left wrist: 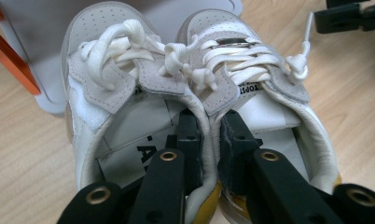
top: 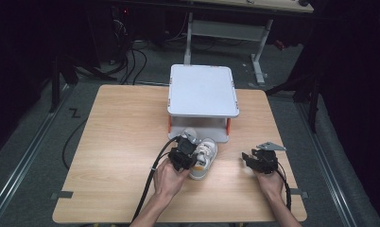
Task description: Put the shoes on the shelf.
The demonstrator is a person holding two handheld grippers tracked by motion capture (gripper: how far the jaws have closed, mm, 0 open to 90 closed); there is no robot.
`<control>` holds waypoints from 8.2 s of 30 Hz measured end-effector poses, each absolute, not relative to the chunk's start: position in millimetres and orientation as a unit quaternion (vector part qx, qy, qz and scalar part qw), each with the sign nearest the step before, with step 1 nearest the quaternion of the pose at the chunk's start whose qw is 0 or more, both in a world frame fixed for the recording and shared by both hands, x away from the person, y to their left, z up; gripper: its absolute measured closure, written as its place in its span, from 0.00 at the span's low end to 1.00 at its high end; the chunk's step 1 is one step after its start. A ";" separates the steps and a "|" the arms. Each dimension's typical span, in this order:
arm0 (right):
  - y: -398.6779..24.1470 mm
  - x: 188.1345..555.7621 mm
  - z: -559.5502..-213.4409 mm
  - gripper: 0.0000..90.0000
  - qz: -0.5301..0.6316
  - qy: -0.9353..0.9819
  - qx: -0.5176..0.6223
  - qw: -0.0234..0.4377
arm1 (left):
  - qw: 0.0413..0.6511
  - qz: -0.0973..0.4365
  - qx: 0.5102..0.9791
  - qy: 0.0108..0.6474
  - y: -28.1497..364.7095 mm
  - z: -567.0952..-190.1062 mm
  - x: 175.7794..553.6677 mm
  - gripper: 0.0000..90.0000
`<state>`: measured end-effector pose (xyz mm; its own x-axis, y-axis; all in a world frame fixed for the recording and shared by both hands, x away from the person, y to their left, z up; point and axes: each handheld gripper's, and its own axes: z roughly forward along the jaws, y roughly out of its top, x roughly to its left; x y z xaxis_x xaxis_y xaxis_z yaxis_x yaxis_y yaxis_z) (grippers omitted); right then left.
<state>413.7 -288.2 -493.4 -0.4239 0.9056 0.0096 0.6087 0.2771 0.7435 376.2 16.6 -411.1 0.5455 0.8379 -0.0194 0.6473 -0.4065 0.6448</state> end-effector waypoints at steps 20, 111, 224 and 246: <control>-265.9 422.1 -366.8 0.57 0.489 0.746 0.399 0.212 | 0.301 0.171 0.813 0.468 14.3 -419.9 424.0 0.88; -171.0 514.9 -350.2 0.54 0.425 0.792 0.373 0.230 | 0.320 0.185 0.776 0.511 26.2 -423.3 403.6 0.24; -177.6 503.2 -339.9 0.54 0.430 0.792 0.373 0.221 | 0.422 0.212 0.723 0.504 108.3 -408.9 408.8 0.33; -234.9 444.6 -332.7 0.53 0.470 0.768 0.372 0.225 | 0.439 0.232 0.705 0.506 154.4 -399.4 375.8 0.35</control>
<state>444.6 -234.9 -332.7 -0.6220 0.7830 0.0044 0.3597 0.2808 0.8898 375.8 154.4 -399.4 0.3805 0.9174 -0.1169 0.5101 -0.1027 0.8540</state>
